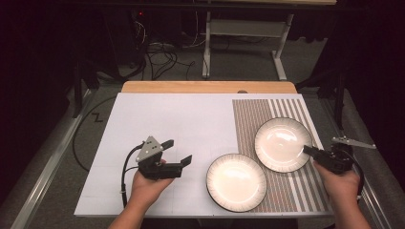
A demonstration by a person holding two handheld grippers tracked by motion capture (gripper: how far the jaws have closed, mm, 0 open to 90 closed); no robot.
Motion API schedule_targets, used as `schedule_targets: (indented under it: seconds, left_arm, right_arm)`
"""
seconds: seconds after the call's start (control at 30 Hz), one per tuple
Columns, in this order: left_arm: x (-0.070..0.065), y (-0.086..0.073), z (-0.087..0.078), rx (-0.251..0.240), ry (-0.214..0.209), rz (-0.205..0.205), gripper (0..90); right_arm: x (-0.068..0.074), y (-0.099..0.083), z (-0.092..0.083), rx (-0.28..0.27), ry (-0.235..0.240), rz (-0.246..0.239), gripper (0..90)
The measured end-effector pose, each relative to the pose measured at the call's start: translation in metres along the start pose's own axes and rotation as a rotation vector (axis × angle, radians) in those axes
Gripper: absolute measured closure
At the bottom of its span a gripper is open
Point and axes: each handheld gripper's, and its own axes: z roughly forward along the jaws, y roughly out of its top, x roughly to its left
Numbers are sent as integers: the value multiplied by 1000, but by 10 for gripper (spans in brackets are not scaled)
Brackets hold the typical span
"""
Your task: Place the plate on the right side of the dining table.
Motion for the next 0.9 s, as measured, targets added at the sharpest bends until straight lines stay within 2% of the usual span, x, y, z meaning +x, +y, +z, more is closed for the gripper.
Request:
schedule_targets:
  seconds: [0.13, 0.23, 0.33, 0.43, 0.47, 0.9]
  left_arm:
    - [10, -11, -13, -18, 16, -21, 135]
    - [17, -16, -18, -28, 28, -49, 84]
    - [22, -20, -23, -41, 46, -53, 48]
    - [29, -24, -25, -57, 34, -100, 45]
    - [31, -24, -26, -56, 36, -102, 45]
    - [34, -26, -28, -54, 70, -50, 38]
  right_arm:
    - [-1, 0, 3, 9, -5, 7, 810]
    - [-2, 1, 4, 10, -5, 10, 810]
    - [-1, 2, 5, 13, -13, 3, 809]
    - [-1, 3, 7, 22, -18, 11, 803]
    - [-2, 4, 8, 25, -18, 16, 801]
    - [-3, 6, 13, 51, -39, 52, 793]
